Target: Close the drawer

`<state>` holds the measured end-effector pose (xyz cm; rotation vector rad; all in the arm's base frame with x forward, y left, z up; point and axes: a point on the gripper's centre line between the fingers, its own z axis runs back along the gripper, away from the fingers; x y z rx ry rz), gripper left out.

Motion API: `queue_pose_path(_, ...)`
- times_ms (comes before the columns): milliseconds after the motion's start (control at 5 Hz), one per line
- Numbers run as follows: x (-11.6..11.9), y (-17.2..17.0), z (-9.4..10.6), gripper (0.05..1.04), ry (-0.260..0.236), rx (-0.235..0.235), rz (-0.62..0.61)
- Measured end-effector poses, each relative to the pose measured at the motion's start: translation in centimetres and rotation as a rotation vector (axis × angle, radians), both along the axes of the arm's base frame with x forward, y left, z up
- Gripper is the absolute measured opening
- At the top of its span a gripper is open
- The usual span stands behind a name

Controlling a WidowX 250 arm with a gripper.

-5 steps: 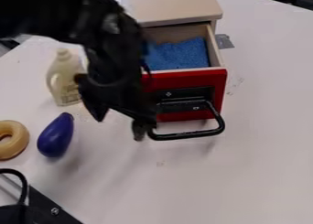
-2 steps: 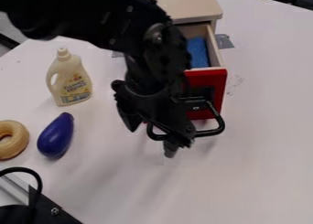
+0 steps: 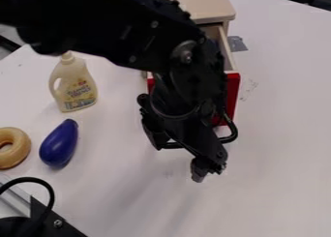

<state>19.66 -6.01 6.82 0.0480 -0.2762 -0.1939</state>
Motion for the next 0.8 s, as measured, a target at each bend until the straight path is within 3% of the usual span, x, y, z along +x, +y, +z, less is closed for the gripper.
queue_pose_path(400, 0.6, 0.5, -3.4, 0.995, 0.052, 0.012, -0.007)
queue_pose_path(800, 1.3, 1.1, -3.6, 0.995, 0.045, 0.015, 0.008)
